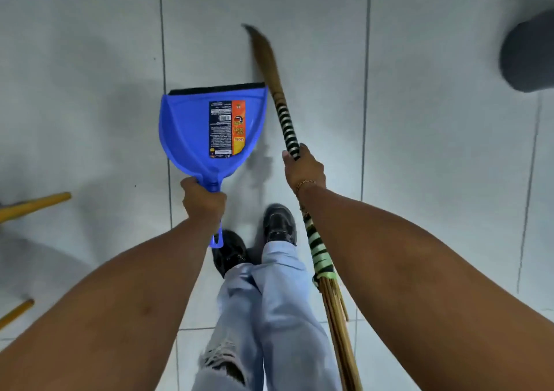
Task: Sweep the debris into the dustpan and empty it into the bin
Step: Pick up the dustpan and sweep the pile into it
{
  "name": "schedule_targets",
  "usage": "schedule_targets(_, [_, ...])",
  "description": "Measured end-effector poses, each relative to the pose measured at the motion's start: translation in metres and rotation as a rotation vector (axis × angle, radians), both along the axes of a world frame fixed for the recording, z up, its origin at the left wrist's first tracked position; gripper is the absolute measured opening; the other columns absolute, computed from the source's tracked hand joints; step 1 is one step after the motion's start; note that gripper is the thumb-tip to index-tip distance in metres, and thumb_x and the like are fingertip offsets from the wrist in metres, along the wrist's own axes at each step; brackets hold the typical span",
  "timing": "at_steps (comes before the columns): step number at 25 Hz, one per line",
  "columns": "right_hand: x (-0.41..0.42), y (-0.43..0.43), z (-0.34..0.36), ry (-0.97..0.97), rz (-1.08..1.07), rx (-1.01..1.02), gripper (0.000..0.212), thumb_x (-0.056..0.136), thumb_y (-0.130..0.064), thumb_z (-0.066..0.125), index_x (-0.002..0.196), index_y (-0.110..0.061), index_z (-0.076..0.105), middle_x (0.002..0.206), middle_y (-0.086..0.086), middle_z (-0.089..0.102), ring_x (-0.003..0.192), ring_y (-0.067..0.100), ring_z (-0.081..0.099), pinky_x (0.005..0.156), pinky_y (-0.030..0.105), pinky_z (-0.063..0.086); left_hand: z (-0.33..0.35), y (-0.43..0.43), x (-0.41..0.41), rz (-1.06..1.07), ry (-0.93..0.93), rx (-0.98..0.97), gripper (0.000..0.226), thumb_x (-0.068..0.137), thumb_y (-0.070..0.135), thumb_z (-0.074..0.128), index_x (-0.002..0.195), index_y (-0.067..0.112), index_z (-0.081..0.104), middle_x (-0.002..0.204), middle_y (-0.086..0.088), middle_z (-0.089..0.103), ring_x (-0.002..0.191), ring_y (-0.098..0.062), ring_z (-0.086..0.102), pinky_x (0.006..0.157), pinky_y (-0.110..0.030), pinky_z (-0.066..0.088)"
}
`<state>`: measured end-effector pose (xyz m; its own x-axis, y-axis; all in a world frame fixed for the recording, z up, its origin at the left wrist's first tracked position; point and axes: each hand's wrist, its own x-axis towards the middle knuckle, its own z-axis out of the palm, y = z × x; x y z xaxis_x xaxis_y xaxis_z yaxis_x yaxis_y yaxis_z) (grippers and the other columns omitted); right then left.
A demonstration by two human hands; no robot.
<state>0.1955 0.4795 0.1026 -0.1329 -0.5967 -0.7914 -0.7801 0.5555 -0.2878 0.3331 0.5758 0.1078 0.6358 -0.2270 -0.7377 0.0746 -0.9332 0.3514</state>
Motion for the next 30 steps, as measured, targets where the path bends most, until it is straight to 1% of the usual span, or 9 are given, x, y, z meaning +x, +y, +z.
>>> schedule_targets(2, [0.015, -0.001, -0.035, 0.065, 0.064, 0.006, 0.037, 0.095, -0.037, 0.045, 0.124, -0.014, 0.049, 0.120, 0.017, 0.061, 0.108, 0.036, 0.058, 0.087, 0.037, 0.046, -0.035, 0.004, 0.010, 0.028, -0.021, 0.033, 0.039, 0.075, -0.006, 0.059, 0.098, 0.011, 0.032, 0.098, -0.015, 0.049, 0.078, -0.028, 0.051, 0.065, -0.030, 0.043])
schedule_targets(5, [0.021, -0.013, -0.079, 0.147, 0.195, -0.012, 0.033, 0.092, -0.016, 0.050, 0.122, -0.002, 0.048, 0.124, 0.019, 0.057, 0.112, 0.036, 0.056, 0.089, 0.036, 0.046, -0.085, 0.030, 0.031, -0.003, -0.074, 0.144, 0.046, 0.074, -0.004, 0.062, 0.114, 0.004, 0.039, 0.111, -0.021, 0.057, 0.096, -0.037, 0.057, 0.078, -0.041, 0.047])
schedule_targets(7, [0.014, -0.022, -0.100, 0.169, 0.237, -0.004, 0.036, 0.091, -0.010, 0.047, 0.126, -0.003, 0.042, 0.124, 0.019, 0.056, 0.111, 0.036, 0.056, 0.085, 0.036, 0.046, -0.105, 0.052, 0.047, -0.054, -0.093, 0.203, 0.048, 0.074, -0.003, 0.063, 0.116, 0.002, 0.041, 0.113, -0.024, 0.058, 0.097, -0.039, 0.056, 0.078, -0.042, 0.046])
schedule_targets(10, [0.015, -0.014, -0.132, 0.211, 0.324, 0.055, 0.038, 0.091, -0.012, 0.044, 0.128, -0.008, 0.036, 0.122, 0.017, 0.055, 0.110, 0.037, 0.055, 0.091, 0.043, 0.048, -0.139, 0.076, 0.067, -0.146, -0.104, 0.238, 0.048, 0.075, -0.006, 0.062, 0.118, -0.003, 0.041, 0.115, -0.029, 0.057, 0.106, -0.047, 0.053, 0.088, -0.047, 0.044])
schedule_targets(14, [0.009, 0.017, -0.154, 0.331, 0.291, 0.137, 0.034, 0.092, -0.012, 0.040, 0.125, -0.012, 0.034, 0.121, 0.016, 0.054, 0.111, 0.038, 0.052, 0.094, 0.053, 0.048, -0.163, 0.083, 0.073, -0.304, -0.123, 0.282, 0.060, 0.078, -0.009, 0.056, 0.132, 0.003, 0.035, 0.118, -0.029, 0.056, 0.110, -0.048, 0.051, 0.091, -0.053, 0.043])
schedule_targets(17, [-0.008, 0.025, -0.163, 0.376, 0.241, 0.081, 0.030, 0.091, -0.008, 0.037, 0.122, -0.011, 0.034, 0.120, 0.019, 0.056, 0.110, 0.040, 0.053, 0.093, 0.053, 0.047, -0.176, 0.073, 0.080, -0.405, -0.151, 0.304, 0.072, 0.080, -0.008, 0.056, 0.141, 0.006, 0.021, 0.122, -0.030, 0.052, 0.112, -0.048, 0.050, 0.094, -0.056, 0.041])
schedule_targets(20, [-0.020, 0.022, -0.166, 0.403, 0.273, 0.040, 0.030, 0.089, -0.005, 0.038, 0.118, -0.009, 0.035, 0.116, 0.020, 0.058, 0.106, 0.039, 0.055, 0.089, 0.051, 0.049, -0.185, 0.062, 0.089, -0.482, -0.164, 0.317, 0.080, 0.083, -0.004, 0.055, 0.146, 0.006, 0.008, 0.129, -0.030, 0.047, 0.116, -0.048, 0.048, 0.098, -0.056, 0.039])
schedule_targets(26, [-0.037, 0.011, -0.176, 0.458, 0.282, 0.039, 0.030, 0.089, -0.005, 0.037, 0.118, -0.010, 0.035, 0.114, 0.019, 0.057, 0.105, 0.040, 0.055, 0.089, 0.051, 0.049, -0.192, 0.060, 0.102, -0.606, -0.247, 0.314, 0.078, 0.087, 0.000, 0.053, 0.146, 0.000, 0.003, 0.124, -0.033, 0.048, 0.109, -0.050, 0.052, 0.093, -0.058, 0.042])
schedule_targets(30, [-0.055, 0.023, -0.177, 0.508, 0.416, 0.063, 0.032, 0.087, -0.003, 0.037, 0.117, -0.013, 0.038, 0.109, 0.016, 0.059, 0.102, 0.036, 0.055, 0.087, 0.047, 0.045, -0.198, 0.057, 0.111, -0.628, -0.263, 0.295, 0.076, 0.089, 0.001, 0.051, 0.146, -0.001, 0.001, 0.125, -0.034, 0.047, 0.108, -0.052, 0.051, 0.093, -0.060, 0.042])
